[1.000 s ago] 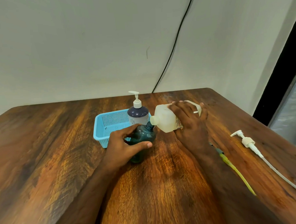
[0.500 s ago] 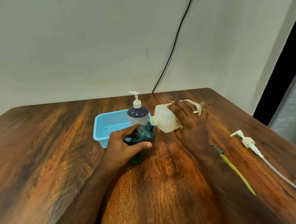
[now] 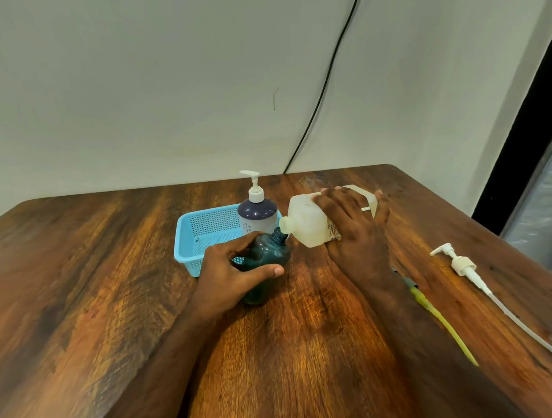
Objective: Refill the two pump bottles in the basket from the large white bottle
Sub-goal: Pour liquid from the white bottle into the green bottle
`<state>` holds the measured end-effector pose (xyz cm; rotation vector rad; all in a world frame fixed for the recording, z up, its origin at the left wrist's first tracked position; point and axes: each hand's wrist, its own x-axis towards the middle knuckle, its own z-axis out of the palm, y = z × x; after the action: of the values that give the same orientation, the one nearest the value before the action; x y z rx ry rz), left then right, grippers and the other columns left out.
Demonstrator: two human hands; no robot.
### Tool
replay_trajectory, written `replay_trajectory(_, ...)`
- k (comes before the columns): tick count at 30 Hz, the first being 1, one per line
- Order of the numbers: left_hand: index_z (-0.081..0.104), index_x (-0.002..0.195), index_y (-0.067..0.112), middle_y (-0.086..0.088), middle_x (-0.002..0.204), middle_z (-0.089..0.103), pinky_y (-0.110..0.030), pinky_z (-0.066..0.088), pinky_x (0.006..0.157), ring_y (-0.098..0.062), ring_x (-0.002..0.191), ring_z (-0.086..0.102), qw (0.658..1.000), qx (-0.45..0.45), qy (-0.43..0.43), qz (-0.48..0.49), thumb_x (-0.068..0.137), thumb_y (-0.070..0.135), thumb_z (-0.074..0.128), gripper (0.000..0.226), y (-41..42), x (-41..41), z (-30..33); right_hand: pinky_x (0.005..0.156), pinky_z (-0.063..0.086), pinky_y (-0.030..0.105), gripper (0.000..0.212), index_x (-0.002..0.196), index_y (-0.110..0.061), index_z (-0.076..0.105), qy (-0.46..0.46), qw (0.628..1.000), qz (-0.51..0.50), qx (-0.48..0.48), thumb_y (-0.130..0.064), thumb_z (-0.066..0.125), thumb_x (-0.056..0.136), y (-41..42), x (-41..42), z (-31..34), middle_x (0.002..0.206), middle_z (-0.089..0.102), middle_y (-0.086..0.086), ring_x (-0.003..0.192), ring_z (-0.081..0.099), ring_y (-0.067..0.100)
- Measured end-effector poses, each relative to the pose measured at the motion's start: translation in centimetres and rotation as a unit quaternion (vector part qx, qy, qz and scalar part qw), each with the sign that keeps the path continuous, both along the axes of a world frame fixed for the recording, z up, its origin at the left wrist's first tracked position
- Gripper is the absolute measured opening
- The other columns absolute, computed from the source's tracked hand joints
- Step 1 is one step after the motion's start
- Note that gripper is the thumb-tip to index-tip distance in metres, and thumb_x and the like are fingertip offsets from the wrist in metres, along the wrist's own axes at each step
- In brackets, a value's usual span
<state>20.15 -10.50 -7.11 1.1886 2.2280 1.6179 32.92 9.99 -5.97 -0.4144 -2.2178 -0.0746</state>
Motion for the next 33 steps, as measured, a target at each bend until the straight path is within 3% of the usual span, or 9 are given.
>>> replay_trajectory(5,0.064,0.111,0.047,0.026,0.110,0.070,-0.018,0.049,0.087,0.012,0.106,0.059,1.000,0.007,-0.007,-0.005,0.060,0.050,0.086,0.056,-0.08,-0.04,-0.10,0.113,0.015,0.072,0.084,0.140,-0.034,0.040,0.000,1.000,0.000,0.001,-0.023,0.086,0.071,0.03,-0.05,-0.06,0.146,0.052,0.002,0.137,0.045,0.030)
replay_trajectory(14,0.070,0.123,0.032,0.020,0.115,0.073,-0.032,0.054,0.096,-0.001,0.112,0.064,1.000,0.012,-0.005,-0.006,0.063,0.048,0.091,0.065,-0.20,-0.47,-0.45,0.113,0.013,0.070,0.081,0.140,-0.033,0.041,0.004,1.000,-0.001,0.009,-0.024,0.085,0.071,-0.02,-0.13,-0.04,0.145,0.053,0.002,0.138,0.044,0.029)
replay_trajectory(19,0.068,0.122,0.035,0.021,0.114,0.071,-0.021,0.052,0.091,0.008,0.108,0.061,1.000,0.007,-0.008,0.000,0.059,0.051,0.086,0.067,-0.19,-0.18,-0.19,0.113,0.012,0.070,0.081,0.139,-0.033,0.042,0.003,1.000,0.000,0.011,-0.025,0.085,0.071,-0.01,-0.13,-0.01,0.145,0.053,0.002,0.138,0.043,0.029)
replay_trajectory(28,0.067,0.124,0.034,0.020,0.117,0.070,-0.023,0.052,0.091,0.004,0.111,0.060,1.000,0.008,-0.011,0.001,0.061,0.050,0.086,0.069,-0.22,-0.07,-0.21,0.113,0.013,0.071,0.080,0.138,-0.033,0.042,0.006,1.000,-0.001,0.008,-0.025,0.085,0.071,-0.08,-0.15,-0.12,0.145,0.053,0.002,0.138,0.044,0.030)
replay_trajectory(33,0.066,0.115,0.045,0.028,0.113,0.068,-0.016,0.049,0.086,0.015,0.106,0.057,1.000,0.015,-0.025,0.004,0.062,0.045,0.088,0.058,-0.13,0.01,-0.24,0.114,0.011,0.068,0.082,0.138,-0.034,0.041,0.013,1.000,-0.001,0.016,-0.024,0.086,0.070,0.06,-0.22,-0.23,0.144,0.054,0.001,0.137,0.045,0.029)
